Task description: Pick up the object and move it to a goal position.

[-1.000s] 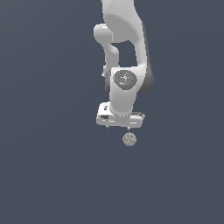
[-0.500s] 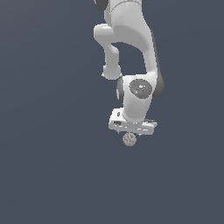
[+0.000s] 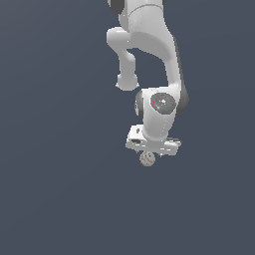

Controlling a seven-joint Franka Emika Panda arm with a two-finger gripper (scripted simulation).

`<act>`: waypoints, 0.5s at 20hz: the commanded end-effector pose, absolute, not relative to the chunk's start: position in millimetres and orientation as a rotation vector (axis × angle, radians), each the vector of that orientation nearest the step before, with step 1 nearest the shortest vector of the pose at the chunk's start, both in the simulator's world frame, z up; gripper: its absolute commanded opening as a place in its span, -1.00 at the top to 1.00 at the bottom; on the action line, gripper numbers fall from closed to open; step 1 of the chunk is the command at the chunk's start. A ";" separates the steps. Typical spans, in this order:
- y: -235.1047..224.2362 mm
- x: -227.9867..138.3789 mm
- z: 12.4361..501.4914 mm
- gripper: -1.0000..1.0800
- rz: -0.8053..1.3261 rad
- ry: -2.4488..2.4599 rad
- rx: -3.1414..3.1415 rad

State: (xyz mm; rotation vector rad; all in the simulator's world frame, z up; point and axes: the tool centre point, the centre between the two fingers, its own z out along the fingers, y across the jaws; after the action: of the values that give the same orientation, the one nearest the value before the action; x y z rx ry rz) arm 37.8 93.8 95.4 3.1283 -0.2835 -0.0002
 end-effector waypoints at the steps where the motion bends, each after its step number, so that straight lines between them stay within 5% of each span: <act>1: 93.6 37.4 88.8 -0.92 -0.001 -0.285 3.128; 10: 94.2 36.9 49.8 -0.92 0.000 -0.289 3.128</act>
State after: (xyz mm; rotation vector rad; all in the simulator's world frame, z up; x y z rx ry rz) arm 36.4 94.1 54.1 3.1278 -0.2884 -0.0025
